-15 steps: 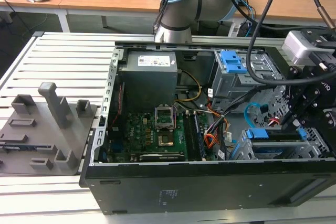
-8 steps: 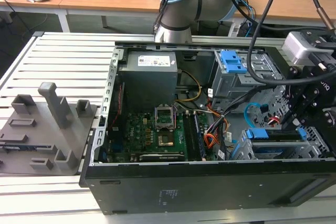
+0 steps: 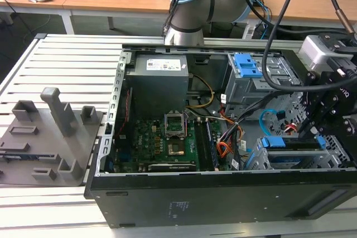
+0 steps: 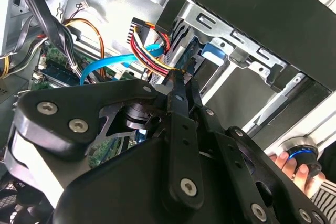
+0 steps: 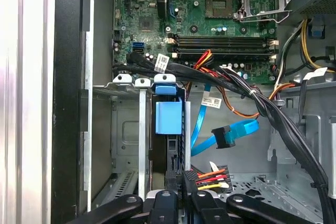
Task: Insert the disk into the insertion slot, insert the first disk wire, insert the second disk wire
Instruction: 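Insert the first disk wire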
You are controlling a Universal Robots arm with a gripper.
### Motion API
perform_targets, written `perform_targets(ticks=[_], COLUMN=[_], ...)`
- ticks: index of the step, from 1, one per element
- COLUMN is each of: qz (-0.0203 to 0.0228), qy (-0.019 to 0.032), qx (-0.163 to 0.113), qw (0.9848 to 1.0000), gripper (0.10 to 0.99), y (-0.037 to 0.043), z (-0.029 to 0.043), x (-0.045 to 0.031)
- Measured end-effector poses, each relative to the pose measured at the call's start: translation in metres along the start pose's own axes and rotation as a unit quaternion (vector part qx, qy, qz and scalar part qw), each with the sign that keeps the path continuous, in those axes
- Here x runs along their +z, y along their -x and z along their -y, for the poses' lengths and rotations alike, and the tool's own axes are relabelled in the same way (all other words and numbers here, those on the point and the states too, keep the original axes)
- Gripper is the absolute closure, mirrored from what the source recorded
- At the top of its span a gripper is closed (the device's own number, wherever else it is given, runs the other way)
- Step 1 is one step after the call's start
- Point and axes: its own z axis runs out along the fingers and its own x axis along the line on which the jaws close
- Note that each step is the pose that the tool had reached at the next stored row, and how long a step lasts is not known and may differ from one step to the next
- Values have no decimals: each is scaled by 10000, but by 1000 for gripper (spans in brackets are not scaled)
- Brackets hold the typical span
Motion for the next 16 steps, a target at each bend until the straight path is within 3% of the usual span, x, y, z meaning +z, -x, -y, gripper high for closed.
perform_targets(ticks=[16], qz=[20], qy=[1], qx=[-1], qw=[10000], gripper=[922], y=[-12], z=[23], x=[73])
